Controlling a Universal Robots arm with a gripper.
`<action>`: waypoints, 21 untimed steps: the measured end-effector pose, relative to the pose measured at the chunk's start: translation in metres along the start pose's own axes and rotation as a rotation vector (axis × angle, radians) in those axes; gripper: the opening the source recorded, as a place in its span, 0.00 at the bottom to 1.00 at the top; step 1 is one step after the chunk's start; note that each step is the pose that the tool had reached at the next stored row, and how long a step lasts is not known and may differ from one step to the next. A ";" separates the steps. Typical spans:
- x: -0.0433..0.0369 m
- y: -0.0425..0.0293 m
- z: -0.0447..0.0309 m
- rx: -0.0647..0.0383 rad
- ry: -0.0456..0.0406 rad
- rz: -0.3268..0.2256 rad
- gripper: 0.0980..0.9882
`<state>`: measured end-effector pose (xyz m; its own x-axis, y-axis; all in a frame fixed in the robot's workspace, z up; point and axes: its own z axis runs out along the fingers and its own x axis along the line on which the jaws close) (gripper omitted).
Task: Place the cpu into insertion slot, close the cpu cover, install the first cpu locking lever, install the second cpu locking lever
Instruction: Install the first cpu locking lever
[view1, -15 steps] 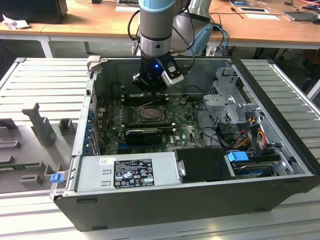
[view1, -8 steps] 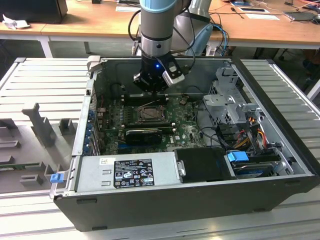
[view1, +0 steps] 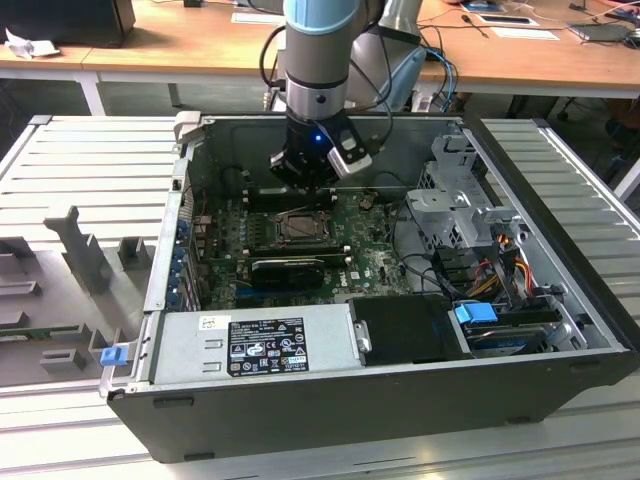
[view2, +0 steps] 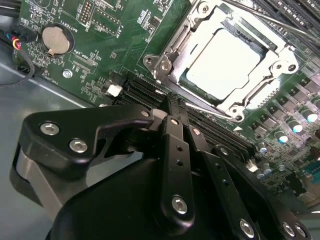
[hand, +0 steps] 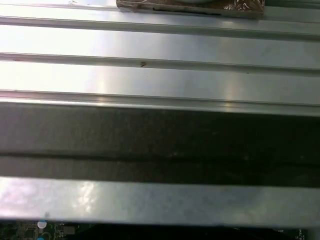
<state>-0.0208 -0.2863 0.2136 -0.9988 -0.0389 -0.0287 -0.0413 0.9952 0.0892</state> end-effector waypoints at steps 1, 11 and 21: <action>-0.0002 -0.0001 0.0012 0.000 -0.0001 0.000 0.01; -0.0013 -0.0007 0.0084 0.028 0.0010 -0.001 0.01; -0.0016 -0.0001 0.0123 0.053 0.0023 -0.001 0.01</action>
<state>-0.0188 -0.2853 0.2014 -0.9988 -0.0405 -0.0265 -0.0415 0.9985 0.0365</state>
